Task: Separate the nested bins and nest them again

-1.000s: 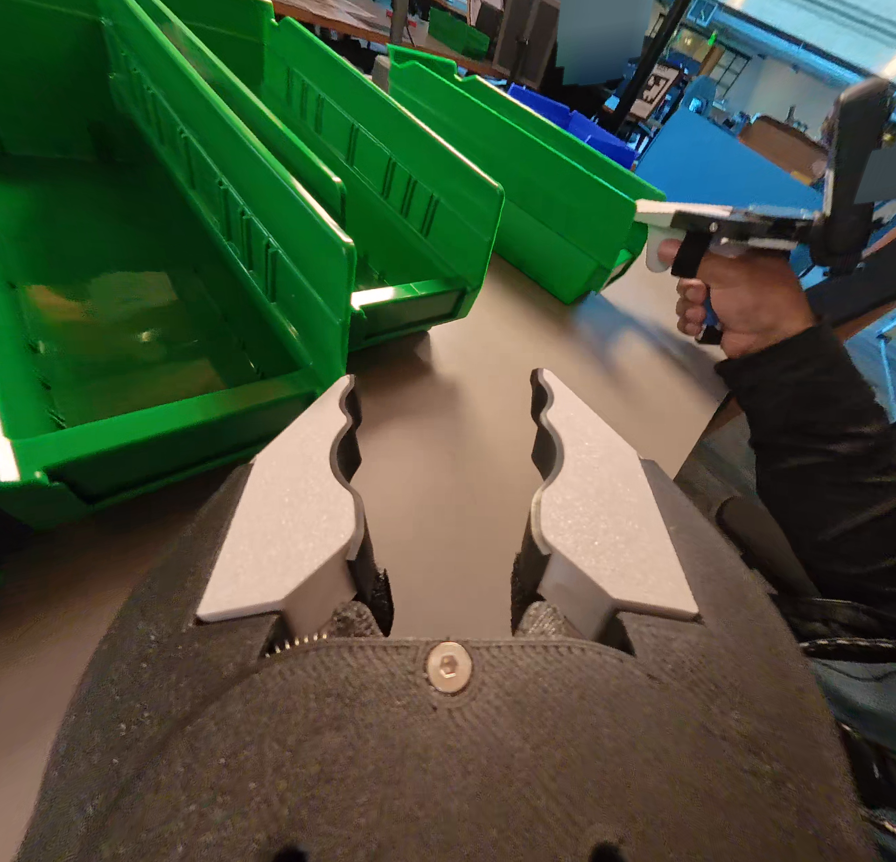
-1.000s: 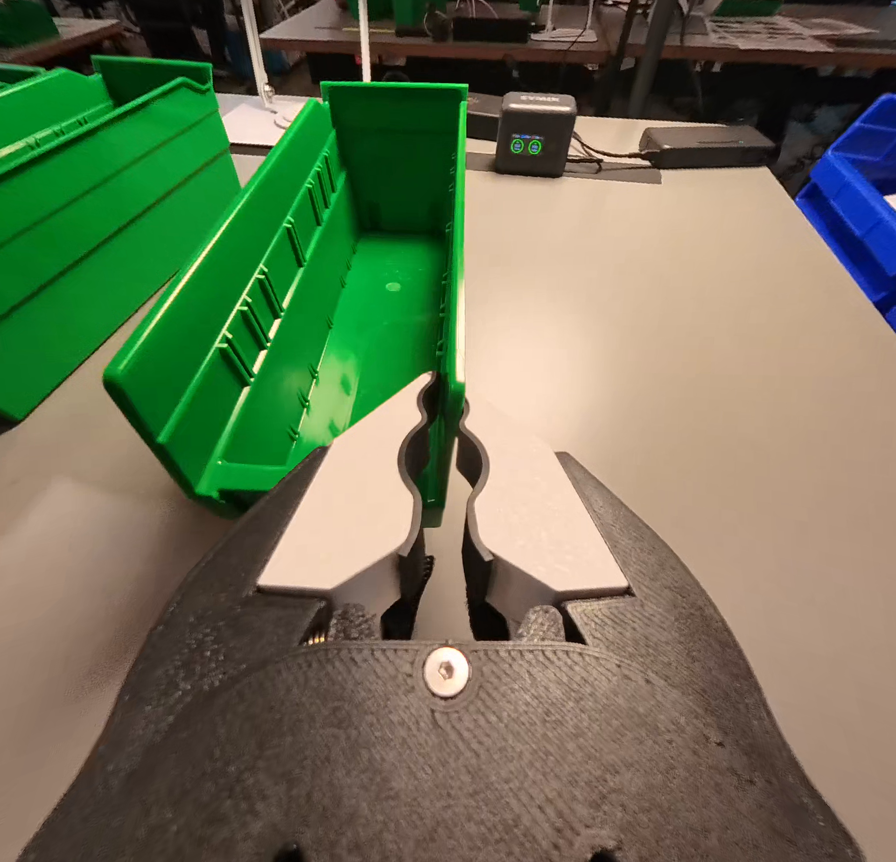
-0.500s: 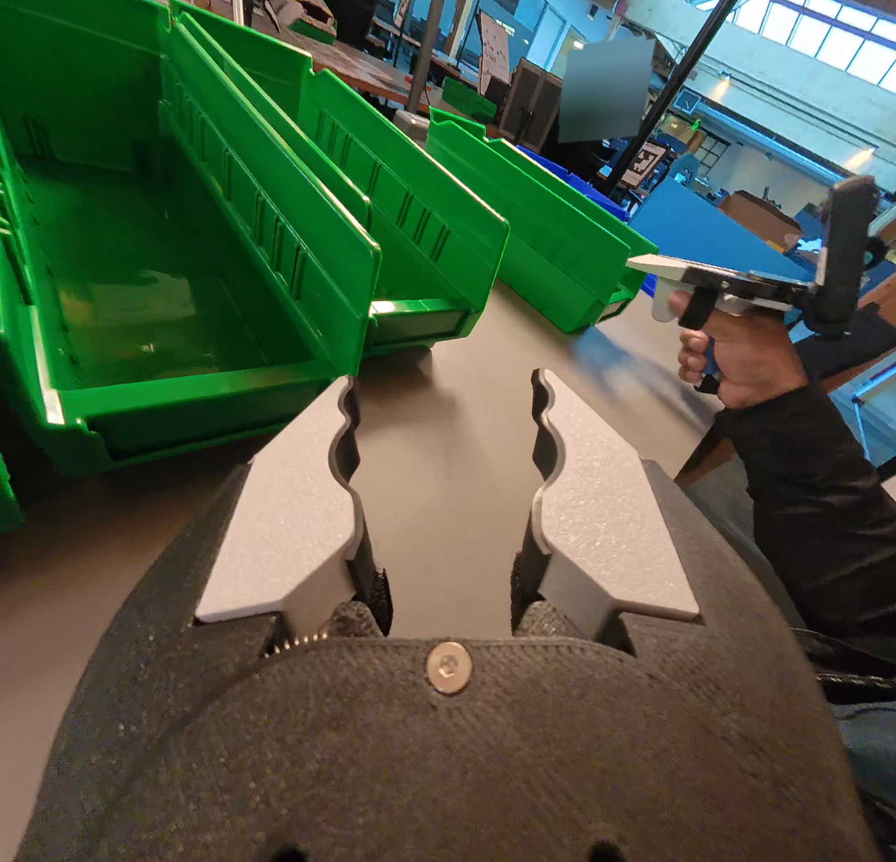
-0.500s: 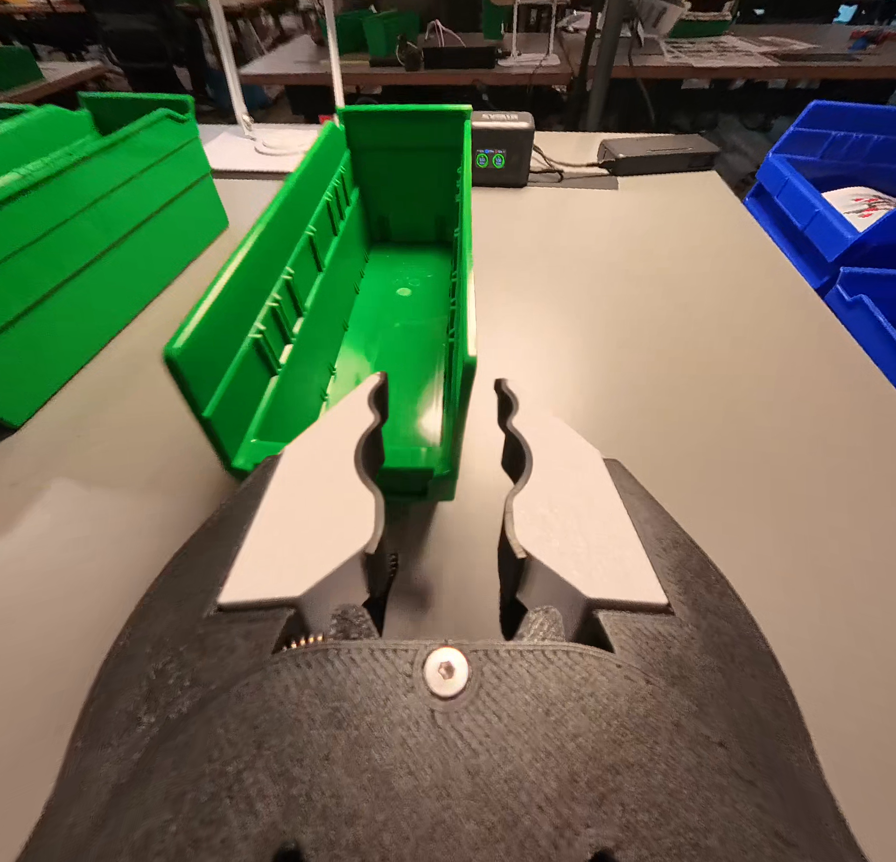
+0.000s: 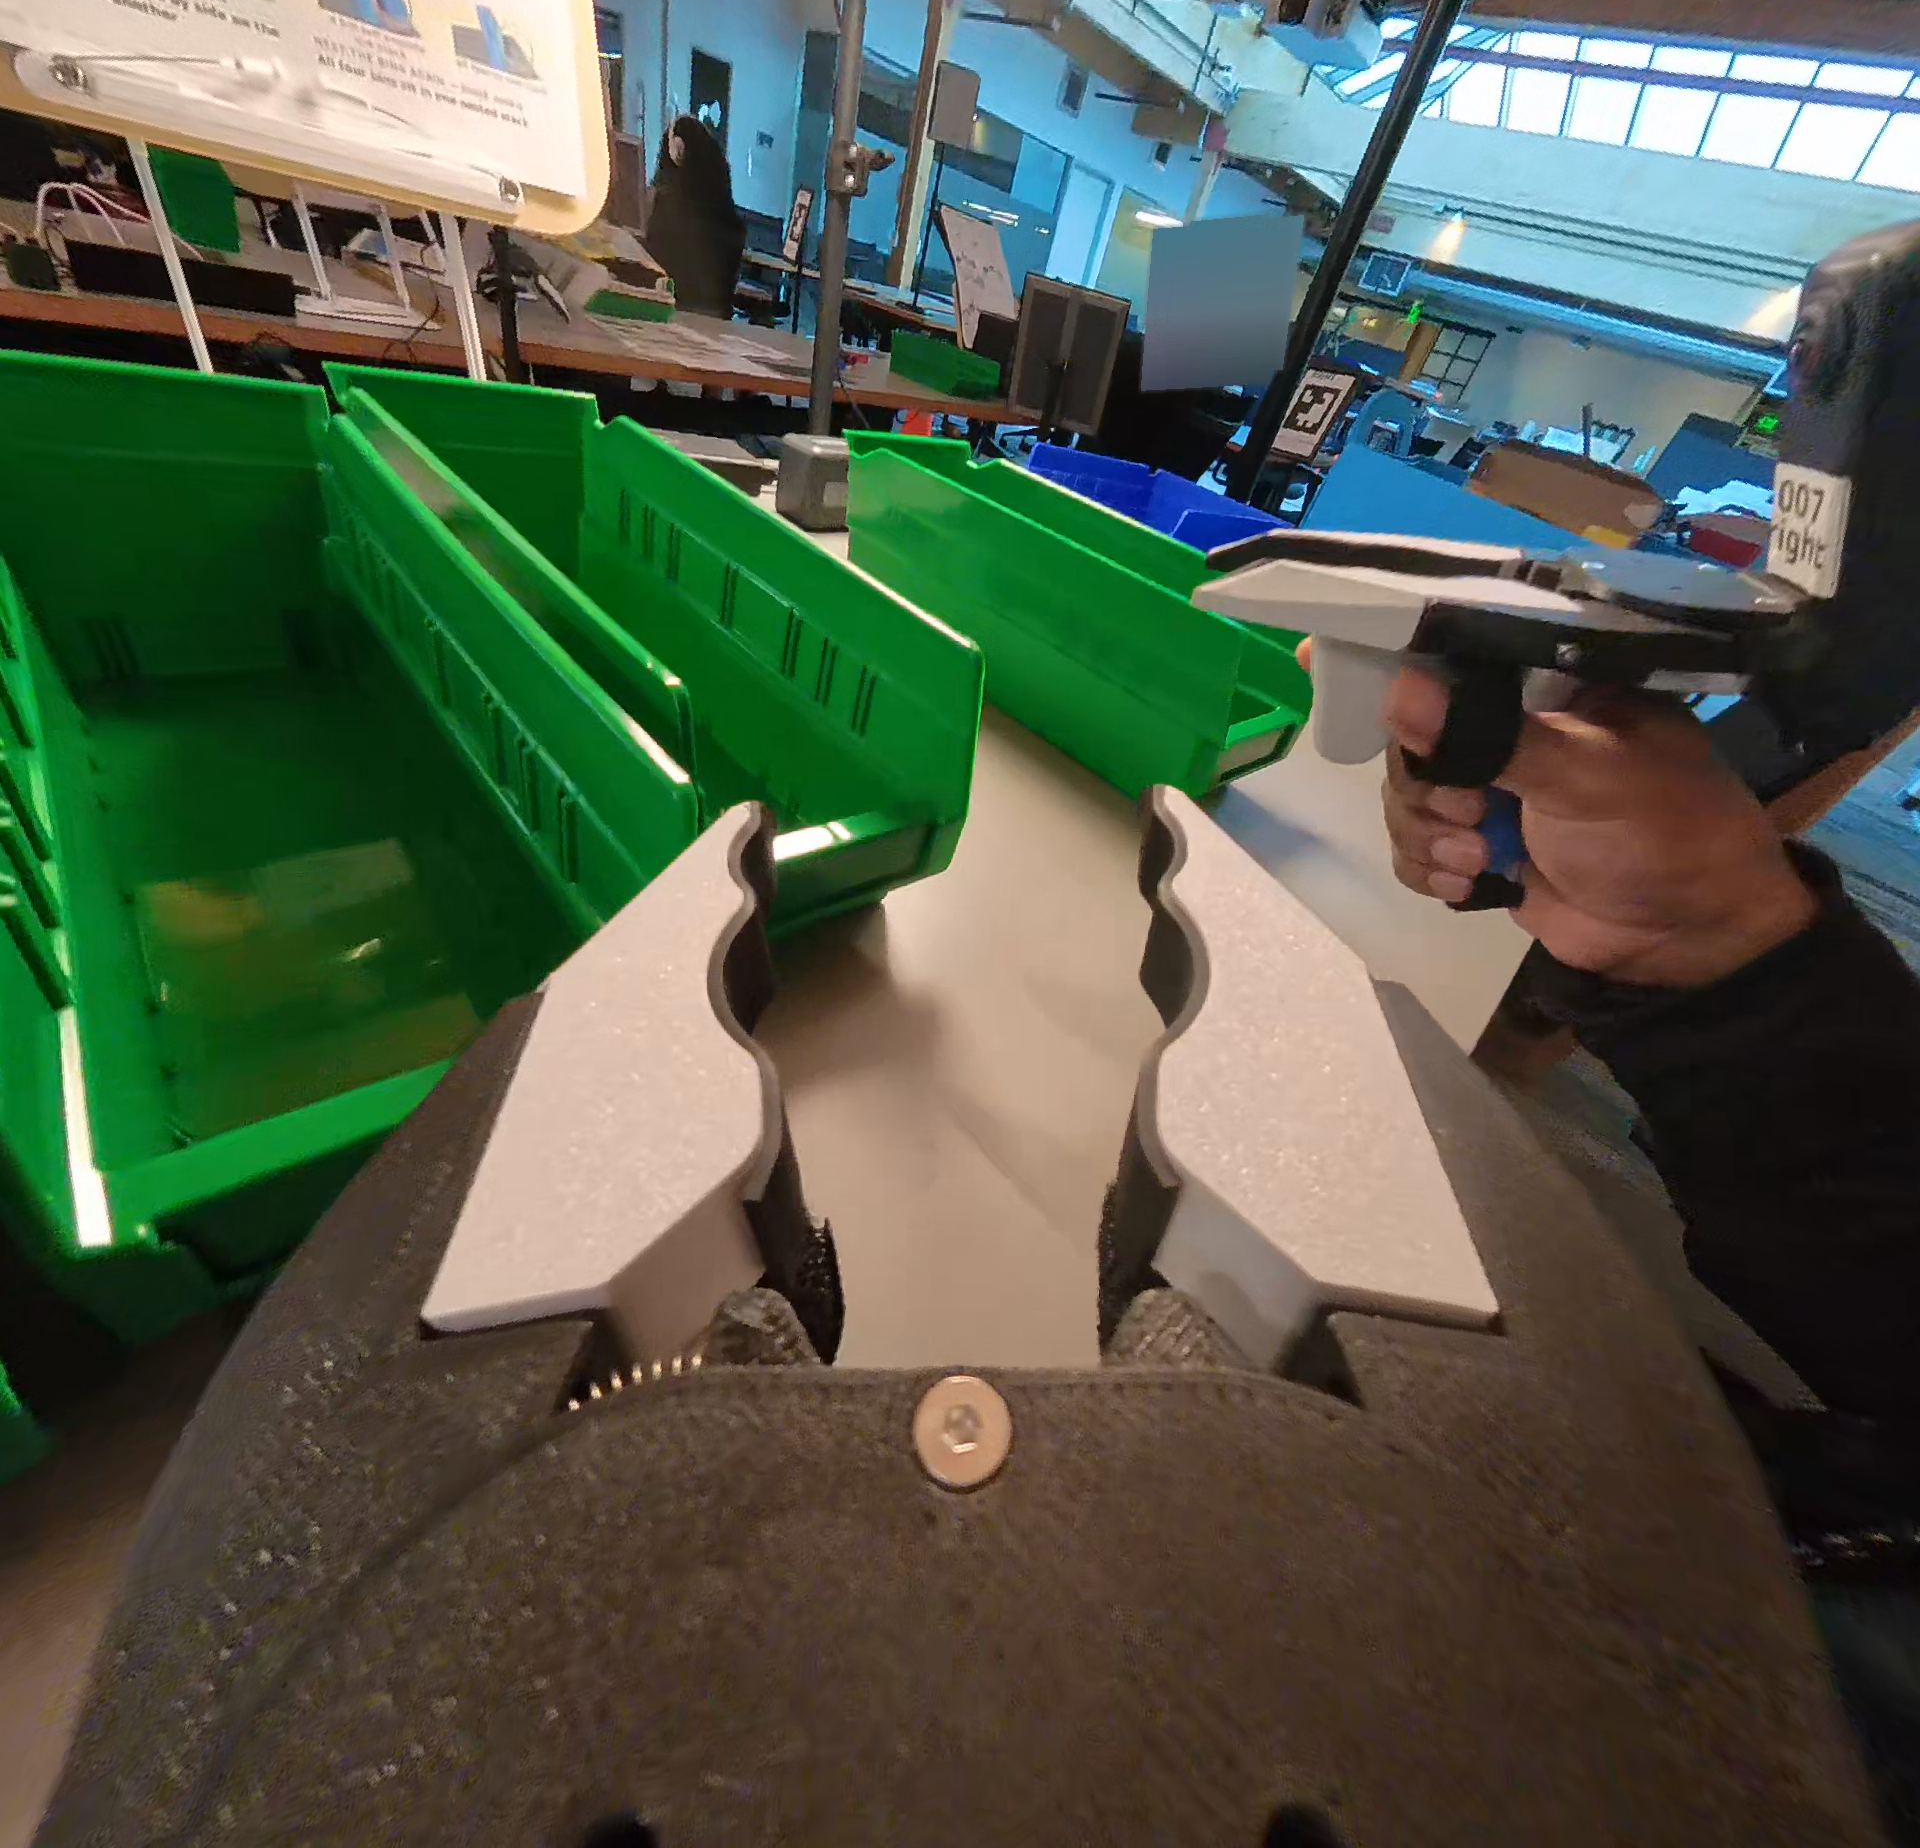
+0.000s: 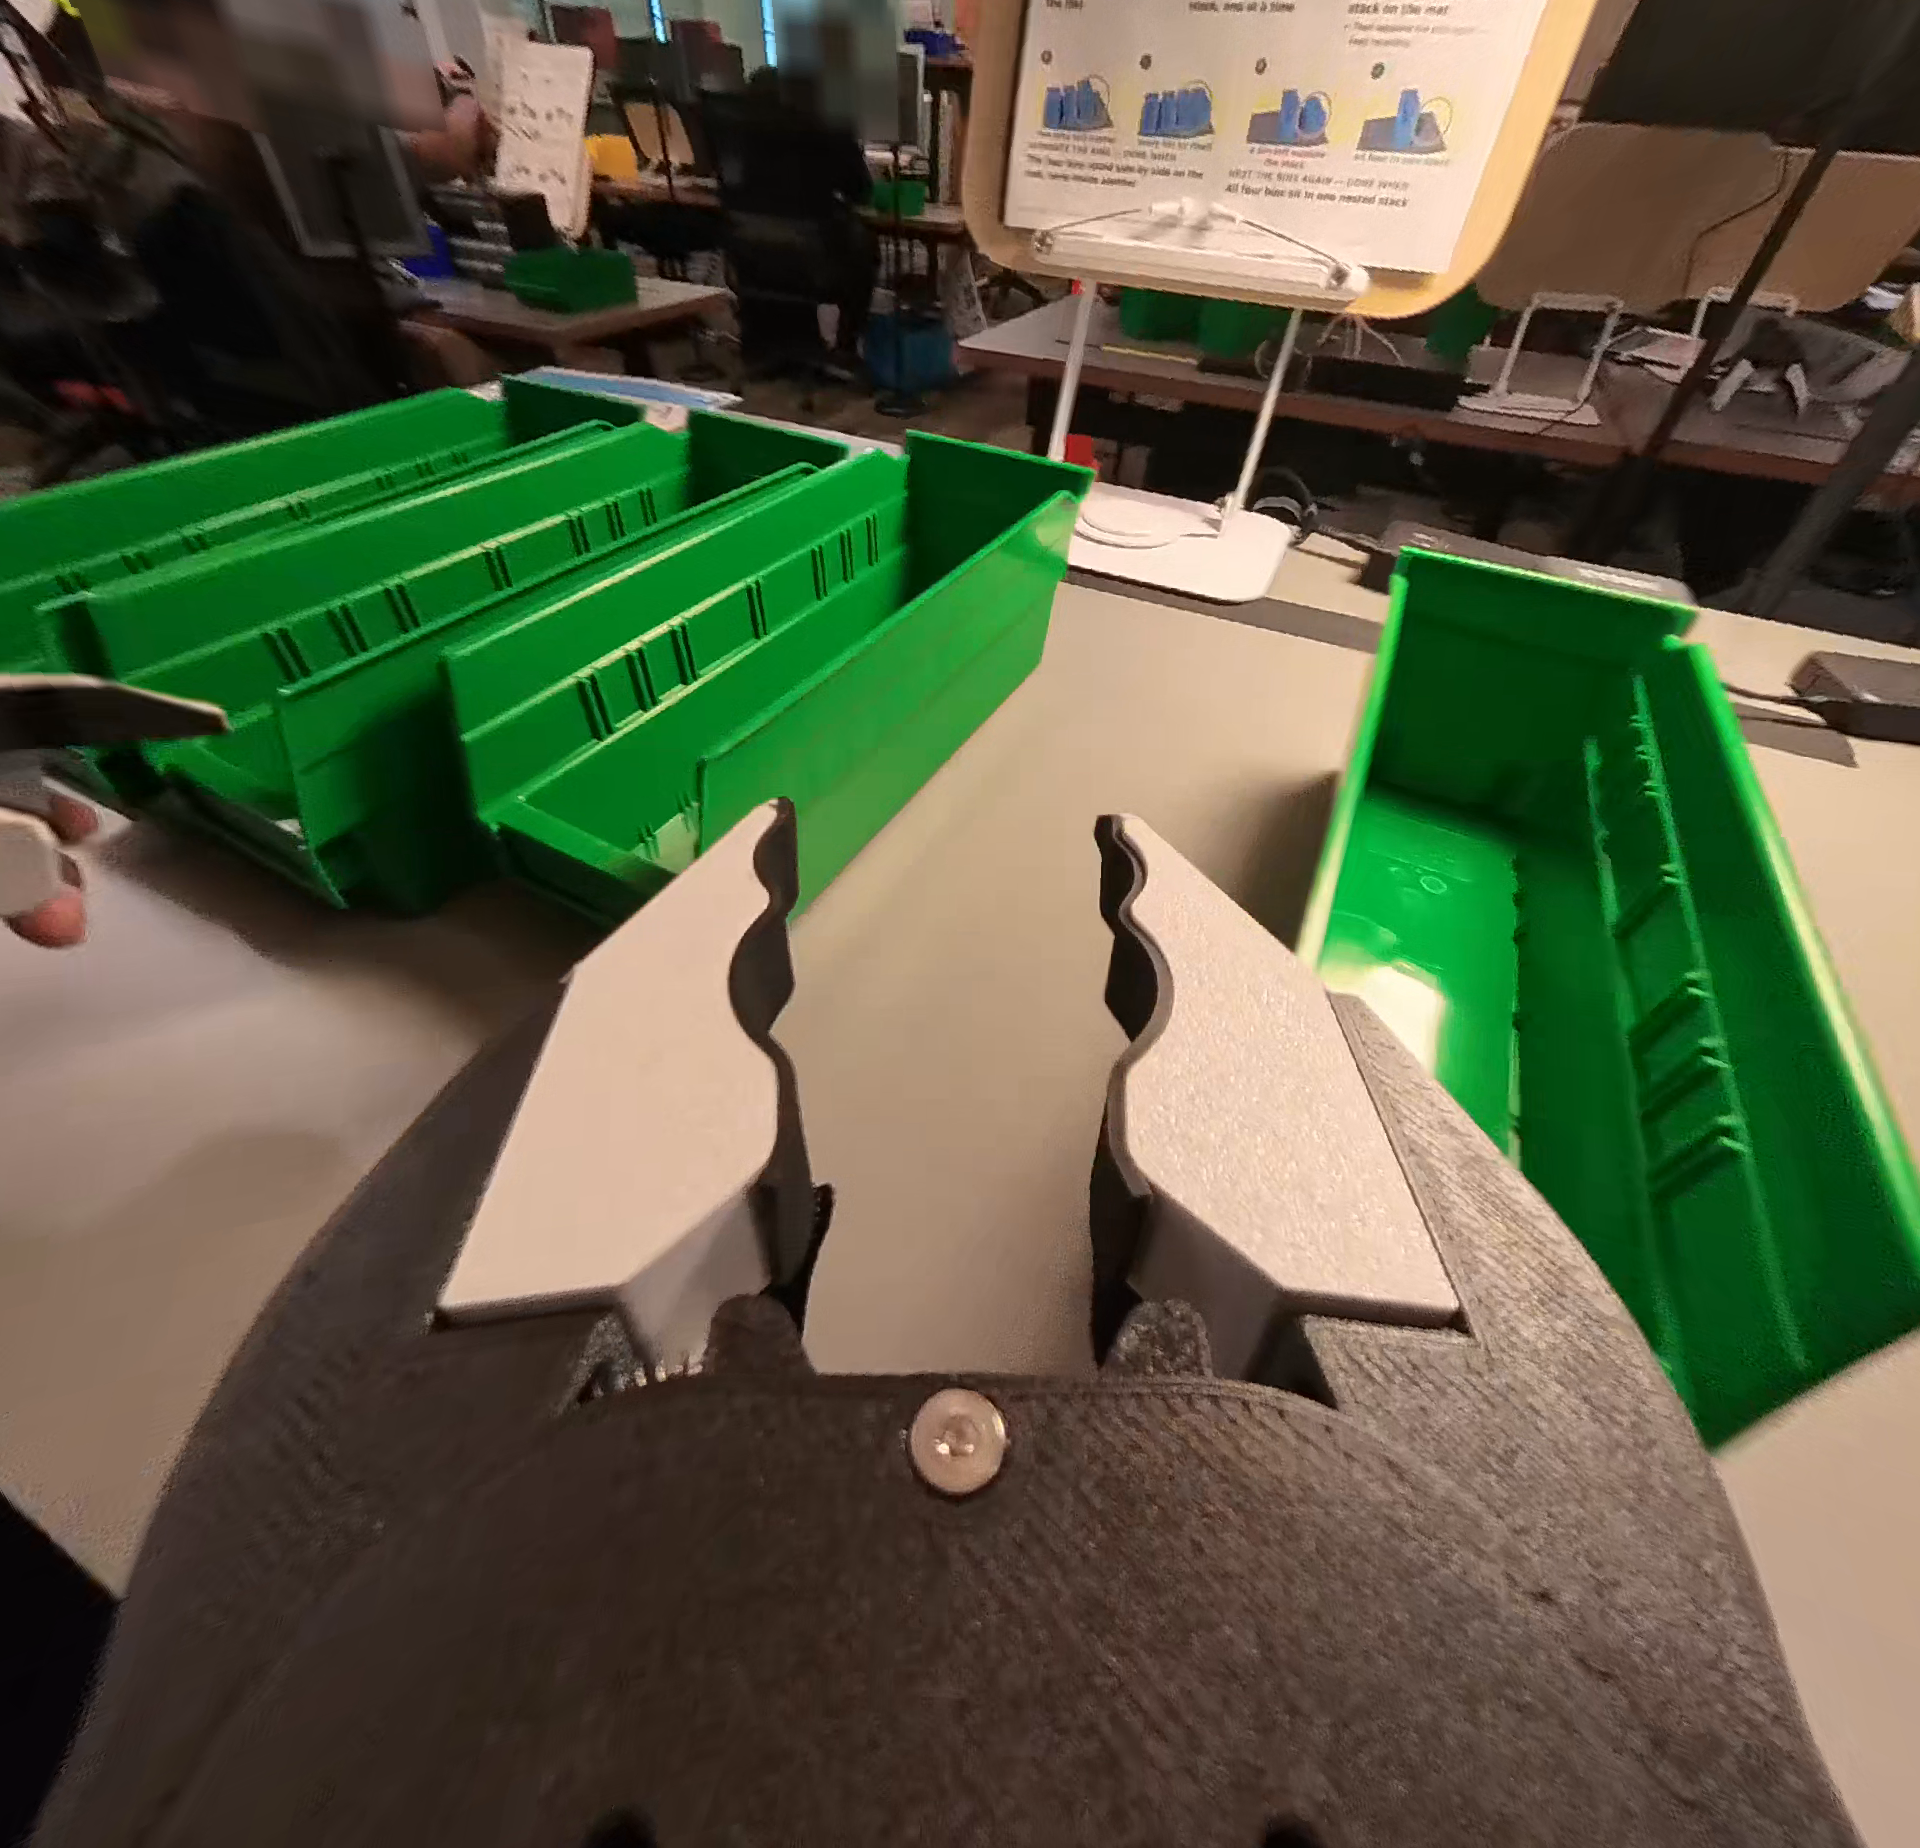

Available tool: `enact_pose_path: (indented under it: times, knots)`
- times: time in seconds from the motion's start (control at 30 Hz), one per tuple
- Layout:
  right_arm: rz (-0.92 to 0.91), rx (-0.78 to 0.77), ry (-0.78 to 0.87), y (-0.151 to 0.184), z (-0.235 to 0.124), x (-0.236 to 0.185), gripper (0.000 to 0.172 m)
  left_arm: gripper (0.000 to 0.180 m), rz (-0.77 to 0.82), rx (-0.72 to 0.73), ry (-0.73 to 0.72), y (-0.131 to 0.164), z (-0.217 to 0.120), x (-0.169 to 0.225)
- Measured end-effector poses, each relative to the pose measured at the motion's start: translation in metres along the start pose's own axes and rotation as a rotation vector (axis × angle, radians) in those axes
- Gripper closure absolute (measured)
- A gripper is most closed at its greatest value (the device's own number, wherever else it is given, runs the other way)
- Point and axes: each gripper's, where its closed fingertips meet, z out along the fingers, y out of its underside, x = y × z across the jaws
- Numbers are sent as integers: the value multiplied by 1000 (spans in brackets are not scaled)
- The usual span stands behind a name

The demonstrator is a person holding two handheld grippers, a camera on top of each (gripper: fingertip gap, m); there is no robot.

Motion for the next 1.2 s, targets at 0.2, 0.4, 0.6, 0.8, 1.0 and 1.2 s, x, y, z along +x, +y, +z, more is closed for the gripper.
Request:
enact_pose_path:
  times: [0.2, 0.4, 0.6, 0.8, 1.0, 1.2]
  knots:
    - [-4, -40, -10, 24, 10, -19, 112, 115, -79, 80, 8, 5, -14, -6]
    - [45, 31, -15, 16, 0, -7, 112, 115, -175, 84, 47, 7, -16, -9]
    - [19, -41, -163, 20, 36, -59, 100, 115, -191, 48, 64, 12, -12, -7]
    - [33, -120, -75, 33, 79, -55, 120, 115, -202, 51, 61, 12, -12, -8]
    - [16, -135, 20, 39, 81, -35, 164, 115, -216, 64, 65, 10, -14, -10]
    - [56, -125, 161, 50, 35, 9, 170, 115, -207, 52, 46, 12, -13, -10]
